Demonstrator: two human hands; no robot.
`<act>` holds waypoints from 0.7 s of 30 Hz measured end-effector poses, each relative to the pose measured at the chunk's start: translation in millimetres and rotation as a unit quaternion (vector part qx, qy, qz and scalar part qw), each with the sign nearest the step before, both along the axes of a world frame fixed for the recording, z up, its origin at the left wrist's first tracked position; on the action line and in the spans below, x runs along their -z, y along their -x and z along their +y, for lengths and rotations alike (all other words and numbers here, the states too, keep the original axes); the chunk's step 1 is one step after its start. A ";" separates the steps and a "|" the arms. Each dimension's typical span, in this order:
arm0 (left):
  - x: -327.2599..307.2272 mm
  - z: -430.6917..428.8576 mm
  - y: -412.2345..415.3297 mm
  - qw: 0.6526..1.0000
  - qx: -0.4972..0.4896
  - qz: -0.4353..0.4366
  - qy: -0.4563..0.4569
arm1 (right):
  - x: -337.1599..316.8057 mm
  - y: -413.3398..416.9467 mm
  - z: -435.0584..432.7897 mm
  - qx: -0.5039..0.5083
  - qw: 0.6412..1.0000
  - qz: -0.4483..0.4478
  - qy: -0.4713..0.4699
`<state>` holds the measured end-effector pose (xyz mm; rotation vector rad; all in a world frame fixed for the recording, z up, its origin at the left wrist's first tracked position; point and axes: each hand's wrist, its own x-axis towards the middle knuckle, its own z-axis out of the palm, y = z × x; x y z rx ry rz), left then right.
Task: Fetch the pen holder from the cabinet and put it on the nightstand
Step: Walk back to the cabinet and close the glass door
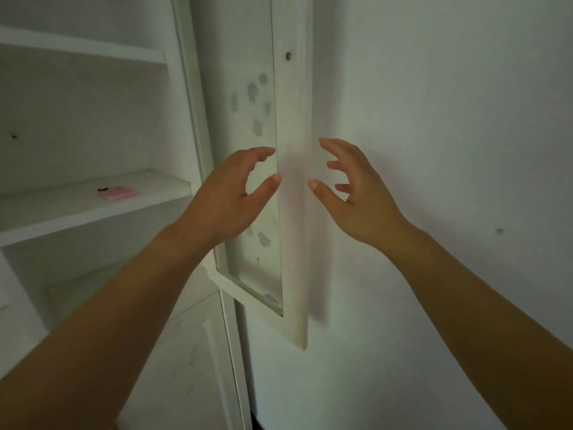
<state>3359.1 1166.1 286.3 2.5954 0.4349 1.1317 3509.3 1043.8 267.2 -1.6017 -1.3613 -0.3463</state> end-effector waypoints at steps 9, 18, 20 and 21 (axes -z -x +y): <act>-50.7 17.7 -25.1 0.997 -0.012 -0.029 -0.072 | -56.7 -28.7 26.8 -0.031 0.998 -0.013 -0.047; -81.6 30.1 -41.4 0.993 -0.028 -0.043 -0.103 | -94.5 -48.7 36.9 -0.068 0.997 0.000 -0.042; -89.0 33.0 -41.3 0.993 -0.028 -0.052 -0.103 | -103.5 -51.5 38.8 -0.081 0.996 -0.004 -0.035; -91.0 33.9 -41.4 0.994 -0.028 -0.054 -0.096 | -106.0 -51.8 39.6 -0.093 0.995 -0.002 -0.027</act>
